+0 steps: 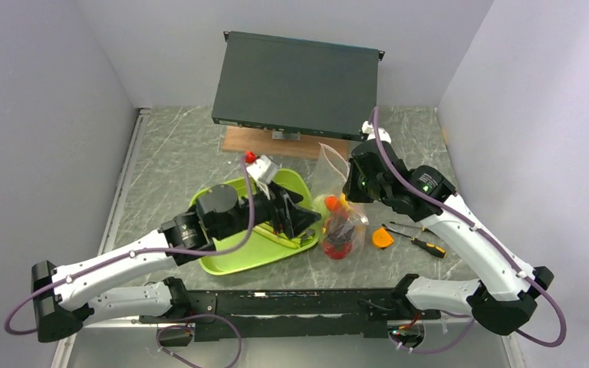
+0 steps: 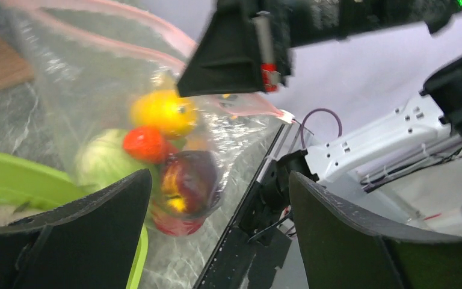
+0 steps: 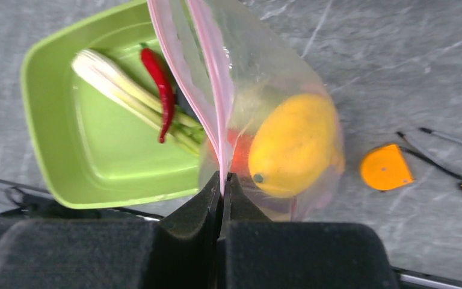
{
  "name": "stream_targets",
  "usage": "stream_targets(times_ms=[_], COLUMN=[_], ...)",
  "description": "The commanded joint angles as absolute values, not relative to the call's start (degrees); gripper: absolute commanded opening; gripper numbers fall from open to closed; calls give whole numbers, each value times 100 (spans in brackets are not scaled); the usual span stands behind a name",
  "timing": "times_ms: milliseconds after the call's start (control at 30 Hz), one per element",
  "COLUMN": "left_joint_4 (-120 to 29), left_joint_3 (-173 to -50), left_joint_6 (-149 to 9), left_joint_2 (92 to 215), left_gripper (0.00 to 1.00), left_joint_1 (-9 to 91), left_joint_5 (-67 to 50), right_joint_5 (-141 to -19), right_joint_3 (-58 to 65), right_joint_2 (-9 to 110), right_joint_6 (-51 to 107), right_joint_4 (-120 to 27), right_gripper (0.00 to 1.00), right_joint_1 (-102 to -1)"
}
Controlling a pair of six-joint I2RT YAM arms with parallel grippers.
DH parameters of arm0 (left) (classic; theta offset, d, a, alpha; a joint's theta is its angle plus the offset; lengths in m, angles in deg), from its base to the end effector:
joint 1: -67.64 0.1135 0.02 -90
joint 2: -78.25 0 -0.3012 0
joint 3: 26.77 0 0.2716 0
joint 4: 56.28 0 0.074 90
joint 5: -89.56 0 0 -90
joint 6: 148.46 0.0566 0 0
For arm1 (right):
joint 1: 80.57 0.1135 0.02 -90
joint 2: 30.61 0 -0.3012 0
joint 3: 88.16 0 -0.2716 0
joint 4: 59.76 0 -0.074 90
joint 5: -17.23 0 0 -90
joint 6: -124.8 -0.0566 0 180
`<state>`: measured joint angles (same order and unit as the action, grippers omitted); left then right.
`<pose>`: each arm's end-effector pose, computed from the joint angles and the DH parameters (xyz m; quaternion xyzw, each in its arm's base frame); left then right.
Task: Place the food in the zip-top bag and seal the zipper
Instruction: Adjust the zipper food storage bag at the center of the board.
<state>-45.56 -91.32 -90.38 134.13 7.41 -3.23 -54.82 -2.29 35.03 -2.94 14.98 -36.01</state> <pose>0.1217 -0.2184 0.3991 0.1923 0.6935 -0.5121 0.4689 0.1710 0.1440 0.4251 0.0035 0.9185 0.1332 0.3724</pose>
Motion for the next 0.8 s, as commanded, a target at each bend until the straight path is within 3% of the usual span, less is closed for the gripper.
stream_targets(times_ms=[0, 133, 233, 500, 633, 767], left_joint_4=[-5706, -6448, -6783, -5405, -5071, -4763], left_joint_3=[-9089, -9059, -9202, -9968, -9798, -9688], left_joint_6=[-7225, -5594, -5240, -6137, -6819, -7515], left_joint_2=[13540, 14155, 14584, 14528, 14017, 13220], left_gripper=[88, 91, 90, 83, 81, 82], left_joint_1=[-214, -1195, -1397, -1424, -1271, -760], left_joint_5=[787, 2049, 2401, 1940, 1906, 1215], right_joint_5=[-5905, -5890, -6034, -6489, -8011, -8341], right_joint_3=[-443, -198, -70, 302, 1121, 1224], right_joint_2=[3326, 3037, 2663, 1974, 1545, 1332], right_joint_6=[-1185, -1880, -1685, 664, 2185, 2591], right_joint_4=[781, 433, 4, -504, -1237, -1338], right_gripper=[0, 0, 0, 0, 0, 0], right_joint_1=[-3701, -3741, -3735, -3732, -3729, -3732])
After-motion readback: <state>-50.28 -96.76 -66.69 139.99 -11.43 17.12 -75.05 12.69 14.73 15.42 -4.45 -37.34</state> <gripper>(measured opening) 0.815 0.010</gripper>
